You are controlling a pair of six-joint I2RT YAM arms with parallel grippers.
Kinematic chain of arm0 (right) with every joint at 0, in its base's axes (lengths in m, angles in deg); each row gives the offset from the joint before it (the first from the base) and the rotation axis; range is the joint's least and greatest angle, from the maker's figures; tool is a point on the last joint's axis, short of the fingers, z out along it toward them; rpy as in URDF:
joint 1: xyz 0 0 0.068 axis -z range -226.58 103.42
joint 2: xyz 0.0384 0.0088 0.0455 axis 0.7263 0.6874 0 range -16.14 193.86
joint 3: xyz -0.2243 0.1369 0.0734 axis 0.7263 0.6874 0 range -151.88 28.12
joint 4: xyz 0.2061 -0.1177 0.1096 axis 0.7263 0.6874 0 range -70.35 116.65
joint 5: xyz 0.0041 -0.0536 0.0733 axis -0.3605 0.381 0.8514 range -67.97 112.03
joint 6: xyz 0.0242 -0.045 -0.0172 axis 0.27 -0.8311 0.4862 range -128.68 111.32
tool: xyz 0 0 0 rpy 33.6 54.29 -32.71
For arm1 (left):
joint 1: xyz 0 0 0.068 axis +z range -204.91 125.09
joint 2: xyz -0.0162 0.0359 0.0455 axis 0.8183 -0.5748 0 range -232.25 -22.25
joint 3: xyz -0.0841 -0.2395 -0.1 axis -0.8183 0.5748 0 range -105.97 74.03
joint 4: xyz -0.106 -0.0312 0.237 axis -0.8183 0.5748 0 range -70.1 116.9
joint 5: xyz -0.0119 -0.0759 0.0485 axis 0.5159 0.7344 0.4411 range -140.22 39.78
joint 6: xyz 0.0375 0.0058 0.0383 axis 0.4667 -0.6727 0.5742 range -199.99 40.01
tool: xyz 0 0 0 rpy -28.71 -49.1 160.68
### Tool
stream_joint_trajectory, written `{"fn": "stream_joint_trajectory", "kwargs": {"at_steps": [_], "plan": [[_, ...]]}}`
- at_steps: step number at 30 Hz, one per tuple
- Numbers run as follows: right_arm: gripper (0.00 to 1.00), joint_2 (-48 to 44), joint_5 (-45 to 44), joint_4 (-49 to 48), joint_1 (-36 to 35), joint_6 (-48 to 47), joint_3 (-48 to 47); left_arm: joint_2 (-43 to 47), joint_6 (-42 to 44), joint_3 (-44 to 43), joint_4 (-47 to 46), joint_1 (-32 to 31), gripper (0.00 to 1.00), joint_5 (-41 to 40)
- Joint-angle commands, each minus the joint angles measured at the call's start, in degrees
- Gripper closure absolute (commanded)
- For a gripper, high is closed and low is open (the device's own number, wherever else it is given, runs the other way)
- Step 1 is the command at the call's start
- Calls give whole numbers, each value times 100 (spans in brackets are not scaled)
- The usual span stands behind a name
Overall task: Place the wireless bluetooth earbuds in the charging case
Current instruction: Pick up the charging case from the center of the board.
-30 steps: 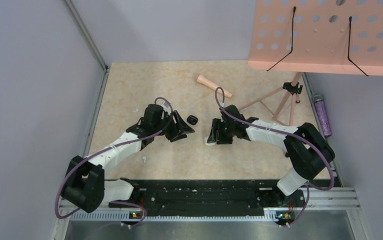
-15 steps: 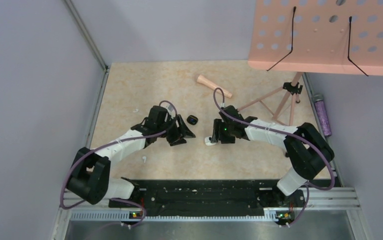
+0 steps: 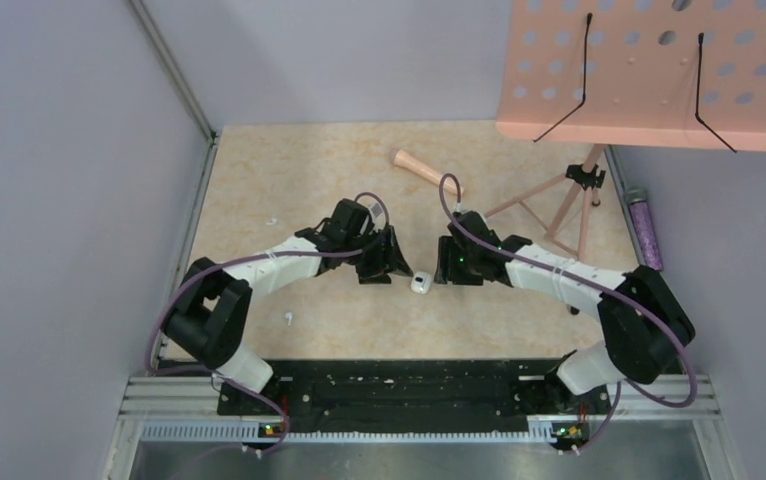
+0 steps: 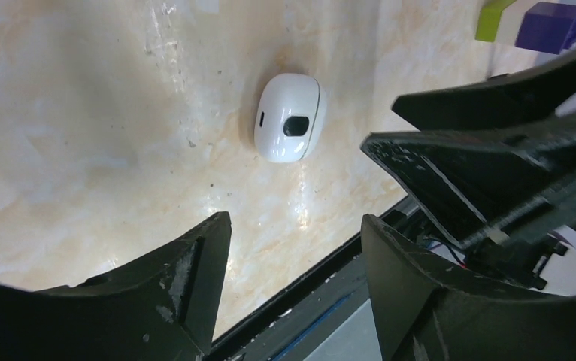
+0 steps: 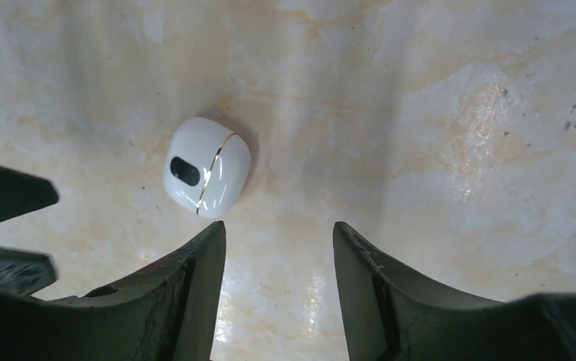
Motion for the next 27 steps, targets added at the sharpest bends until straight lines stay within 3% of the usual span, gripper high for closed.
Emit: {"fn": "stream_joint_trajectory", "kwargs": {"at_steps": [1,7,19,27], "plan": [[46,-475,78,-84,14,315,45,-413,460,-552,359,-106,30,-358],[46,-837,273,-141,376,696,226,-1003,824,-1369,1048,-675,14,-1361],[47,-1706,683,-327,989,1252,977,-1645,1335,-1912,1254,-1205,33,-1961],[48,-1607,885,-521,1007,1338,1000,-1990,1413,-2257,1410,-1438,27,-2285]]}}
